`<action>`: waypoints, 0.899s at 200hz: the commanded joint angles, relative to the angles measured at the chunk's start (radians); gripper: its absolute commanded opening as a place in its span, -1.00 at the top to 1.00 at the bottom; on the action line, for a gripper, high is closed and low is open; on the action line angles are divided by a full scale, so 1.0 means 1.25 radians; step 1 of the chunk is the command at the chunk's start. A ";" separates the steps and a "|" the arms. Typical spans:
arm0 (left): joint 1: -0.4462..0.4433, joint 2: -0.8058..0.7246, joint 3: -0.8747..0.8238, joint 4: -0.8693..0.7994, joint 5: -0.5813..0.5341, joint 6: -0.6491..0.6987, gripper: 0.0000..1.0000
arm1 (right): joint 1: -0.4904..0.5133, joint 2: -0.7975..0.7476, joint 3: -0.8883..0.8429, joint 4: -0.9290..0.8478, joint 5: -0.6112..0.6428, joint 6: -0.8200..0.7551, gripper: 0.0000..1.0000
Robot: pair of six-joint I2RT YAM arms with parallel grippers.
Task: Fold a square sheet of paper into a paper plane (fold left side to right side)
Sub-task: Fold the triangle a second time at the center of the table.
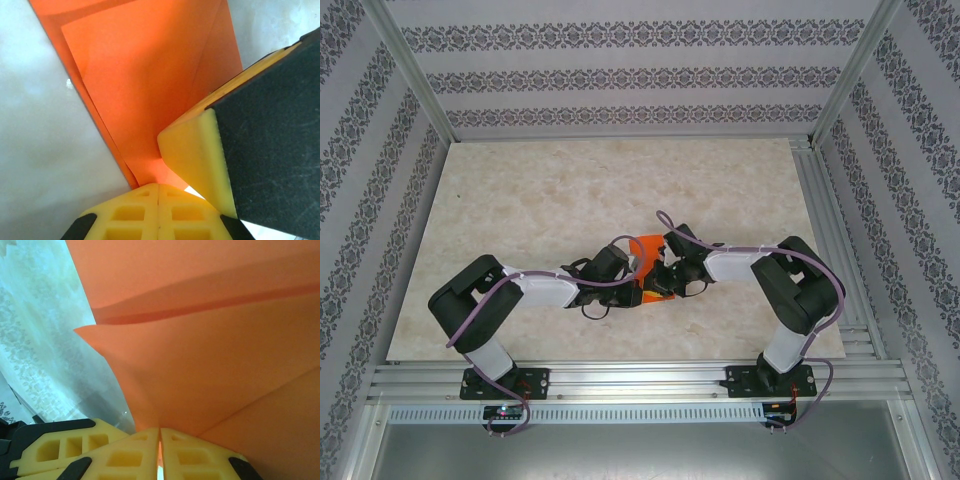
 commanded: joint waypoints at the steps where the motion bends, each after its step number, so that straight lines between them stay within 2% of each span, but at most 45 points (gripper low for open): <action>1: -0.006 0.016 0.002 -0.066 -0.052 0.021 0.85 | 0.004 0.011 0.014 -0.068 0.060 -0.037 0.78; 56: -0.009 0.022 -0.009 -0.062 -0.052 0.020 0.86 | -0.044 -0.012 0.041 -0.137 0.124 -0.096 0.78; 81: -0.010 0.019 -0.011 -0.059 -0.049 0.021 0.86 | -0.071 -0.022 0.046 -0.137 0.120 -0.109 0.78; 122: -0.011 0.006 -0.008 -0.066 -0.052 0.025 0.86 | -0.053 -0.065 0.048 -0.102 0.084 -0.094 0.77; 180: -0.016 0.004 -0.006 -0.073 -0.055 0.027 0.87 | -0.031 0.012 0.073 -0.044 0.068 -0.072 0.77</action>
